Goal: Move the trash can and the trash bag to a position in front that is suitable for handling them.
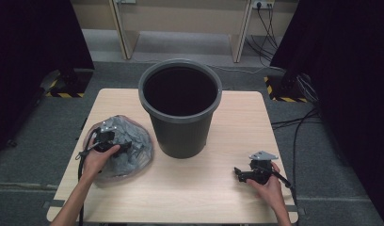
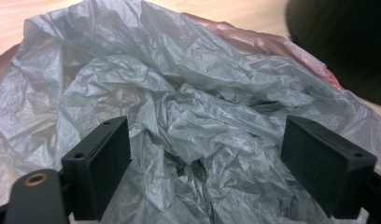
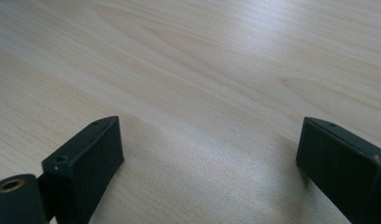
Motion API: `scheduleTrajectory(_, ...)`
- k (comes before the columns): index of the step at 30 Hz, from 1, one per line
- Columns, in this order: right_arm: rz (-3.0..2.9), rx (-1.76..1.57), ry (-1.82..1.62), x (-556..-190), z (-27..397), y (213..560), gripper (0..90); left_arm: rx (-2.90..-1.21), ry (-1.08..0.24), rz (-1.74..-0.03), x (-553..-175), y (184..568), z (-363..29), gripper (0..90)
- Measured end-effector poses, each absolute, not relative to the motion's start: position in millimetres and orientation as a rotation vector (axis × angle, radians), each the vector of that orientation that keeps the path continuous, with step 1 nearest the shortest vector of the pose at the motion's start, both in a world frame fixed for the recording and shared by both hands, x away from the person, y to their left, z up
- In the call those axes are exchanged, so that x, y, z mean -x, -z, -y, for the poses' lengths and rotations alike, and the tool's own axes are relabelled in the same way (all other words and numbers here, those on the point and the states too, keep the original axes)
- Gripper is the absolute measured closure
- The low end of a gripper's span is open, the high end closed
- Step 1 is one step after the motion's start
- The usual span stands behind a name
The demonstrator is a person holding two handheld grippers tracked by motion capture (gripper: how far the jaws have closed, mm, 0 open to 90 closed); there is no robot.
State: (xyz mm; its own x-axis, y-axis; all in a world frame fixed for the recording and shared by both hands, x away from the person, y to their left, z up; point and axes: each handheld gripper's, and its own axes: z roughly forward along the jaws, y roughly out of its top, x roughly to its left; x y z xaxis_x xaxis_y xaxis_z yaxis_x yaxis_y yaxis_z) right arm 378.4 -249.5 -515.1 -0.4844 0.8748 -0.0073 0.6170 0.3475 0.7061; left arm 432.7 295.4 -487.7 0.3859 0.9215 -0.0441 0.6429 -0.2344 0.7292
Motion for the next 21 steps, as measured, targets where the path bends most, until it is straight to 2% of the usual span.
scheduleTrajectory(6, -2.232, -1.310, -0.917, -378.4, 249.5, 515.1, 7.6, -1.986, -0.510, -1.301, -411.9, 489.1, -291.7, 15.3)
scheduleTrajectory(12, -2.231, -1.310, -0.917, -378.4, 249.5, 515.1, 7.6, -1.957, -0.545, -1.291, -399.0, 487.9, -292.9, 15.1)
scheduleTrajectory(21, -2.231, -1.310, -0.917, -378.4, 249.5, 515.1, 7.6, -1.914, -0.583, -1.229, -372.5, 468.6, -293.4, 14.9)
